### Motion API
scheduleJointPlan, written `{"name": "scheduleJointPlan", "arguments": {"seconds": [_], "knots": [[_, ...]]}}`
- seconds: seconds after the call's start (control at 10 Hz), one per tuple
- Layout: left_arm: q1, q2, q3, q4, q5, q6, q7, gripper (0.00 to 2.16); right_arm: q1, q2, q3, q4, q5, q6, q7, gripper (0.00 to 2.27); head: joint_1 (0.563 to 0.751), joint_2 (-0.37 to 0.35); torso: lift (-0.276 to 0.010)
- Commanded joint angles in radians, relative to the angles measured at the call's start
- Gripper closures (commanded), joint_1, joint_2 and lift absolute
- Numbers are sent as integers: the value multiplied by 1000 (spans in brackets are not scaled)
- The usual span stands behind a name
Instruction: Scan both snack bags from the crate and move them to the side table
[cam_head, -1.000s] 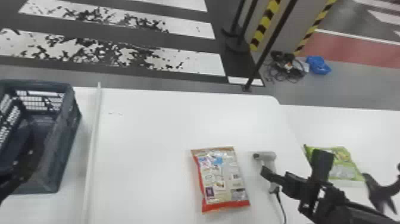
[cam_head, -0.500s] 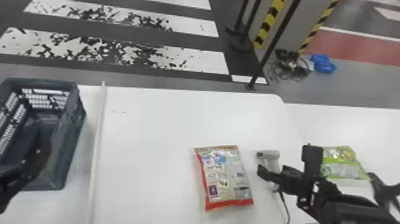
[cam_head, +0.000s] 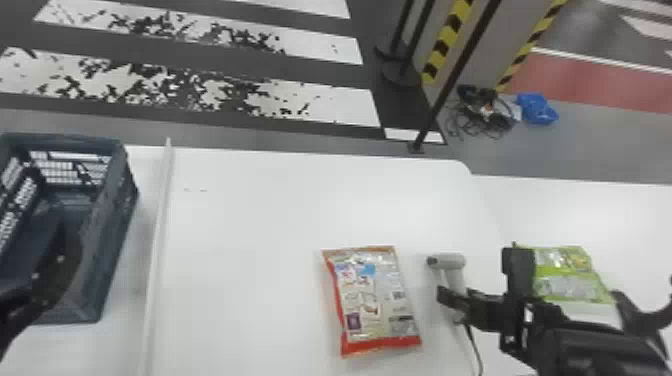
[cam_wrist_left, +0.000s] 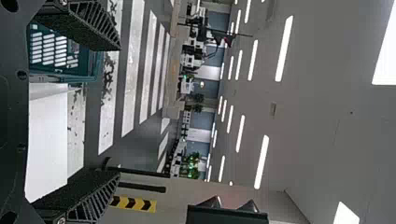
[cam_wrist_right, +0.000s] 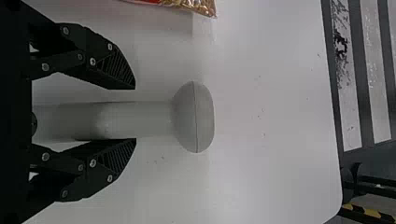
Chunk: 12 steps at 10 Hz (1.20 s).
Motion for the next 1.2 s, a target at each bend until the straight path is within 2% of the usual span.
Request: {"name": "scheduleJointPlan", "arguments": {"seconds": [0.0,0.3,0.4,0.5,0.7,0.9,1.1], "knots": [[0,0,-3,-1,-2,0,0,36,0,-5,-1,3,0,-2,7,2236,695,-260,-29],[3,-2,-3,-6,-8,0,1,36,11,-6,-12,-9,-12,7,16,2240,695,-265,-29],[3,-2,-3,-6,-7,0,3,36,43,-3,-27,-65,-32,25,14,2240,695,-266,-29],[3,-2,-4,-4,-7,0,3,36,96,12,-53,-158,-61,44,5,2240,695,-268,-29],[-2,-2,-13,-4,-7,0,5,36,193,77,-86,-342,-112,102,-18,2240,695,-250,-29],[-6,3,-13,-6,-7,3,6,36,250,129,-109,-448,-133,185,-18,2240,695,-218,-29],[-6,9,-12,-4,-2,0,8,36,323,161,-121,-549,-147,252,-27,2240,695,-188,-29]]}}
